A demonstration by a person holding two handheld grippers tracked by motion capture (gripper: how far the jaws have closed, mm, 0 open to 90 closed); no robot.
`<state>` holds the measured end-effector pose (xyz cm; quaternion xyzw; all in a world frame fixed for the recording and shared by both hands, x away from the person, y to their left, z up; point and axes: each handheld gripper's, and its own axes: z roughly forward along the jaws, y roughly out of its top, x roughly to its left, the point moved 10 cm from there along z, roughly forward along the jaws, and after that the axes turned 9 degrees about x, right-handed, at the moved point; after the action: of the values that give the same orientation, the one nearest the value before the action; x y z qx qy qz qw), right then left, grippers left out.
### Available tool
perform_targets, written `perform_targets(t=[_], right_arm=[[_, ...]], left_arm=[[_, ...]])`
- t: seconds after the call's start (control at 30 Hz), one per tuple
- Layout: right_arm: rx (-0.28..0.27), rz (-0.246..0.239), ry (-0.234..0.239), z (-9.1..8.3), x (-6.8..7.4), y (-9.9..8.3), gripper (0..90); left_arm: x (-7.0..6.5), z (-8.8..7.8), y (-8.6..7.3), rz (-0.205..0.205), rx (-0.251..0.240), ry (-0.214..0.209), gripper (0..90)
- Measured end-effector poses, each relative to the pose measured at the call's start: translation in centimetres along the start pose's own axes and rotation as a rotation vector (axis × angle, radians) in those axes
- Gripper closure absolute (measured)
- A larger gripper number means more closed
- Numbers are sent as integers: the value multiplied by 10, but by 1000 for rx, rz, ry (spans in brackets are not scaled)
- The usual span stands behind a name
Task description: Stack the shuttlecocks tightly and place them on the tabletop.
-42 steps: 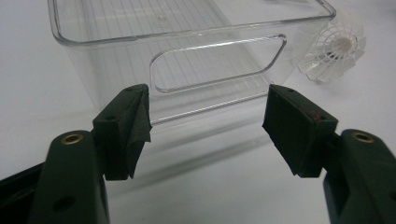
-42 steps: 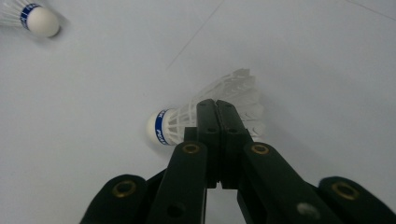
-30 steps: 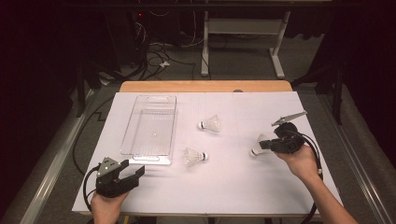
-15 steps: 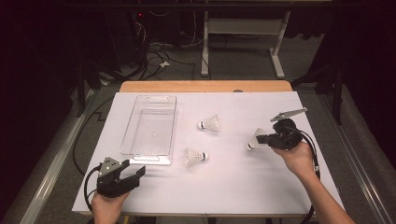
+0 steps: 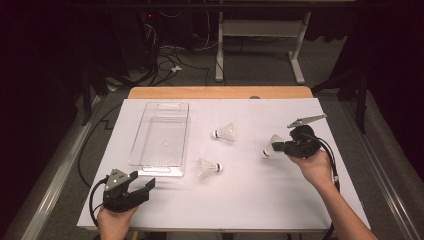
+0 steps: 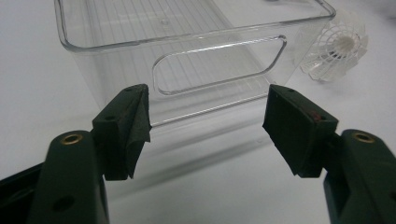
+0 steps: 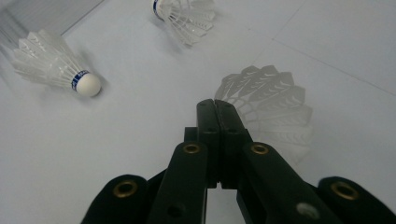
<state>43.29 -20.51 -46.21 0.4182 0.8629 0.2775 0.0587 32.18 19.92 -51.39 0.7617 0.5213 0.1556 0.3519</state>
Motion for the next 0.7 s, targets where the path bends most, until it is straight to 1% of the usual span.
perform_targets(t=[0.1, 0.2, 0.27, 0.43, 0.57, 0.7], right_arm=[[-3, -3, 6, 5, 4, 5, 900], [-14, 3, 11, 8, 7, 9, 900], [-17, 4, 6, 12, 8, 13, 900], [-24, 17, 6, 20, 9, 25, 900], [-34, 13, 13, 25, 12, 37, 900], [-41, 13, 14, 30, 13, 44, 900]], left_arm=[[-1, -1, 0, 6, -5, -1, 324], [0, -1, 0, -1, -8, 0, 324], [1, -1, 0, -3, -13, -5, 324], [2, 1, 0, -7, 2, -9, 325], [1, 1, -1, -3, 1, -10, 327], [0, 2, -1, 3, 5, -8, 327]])
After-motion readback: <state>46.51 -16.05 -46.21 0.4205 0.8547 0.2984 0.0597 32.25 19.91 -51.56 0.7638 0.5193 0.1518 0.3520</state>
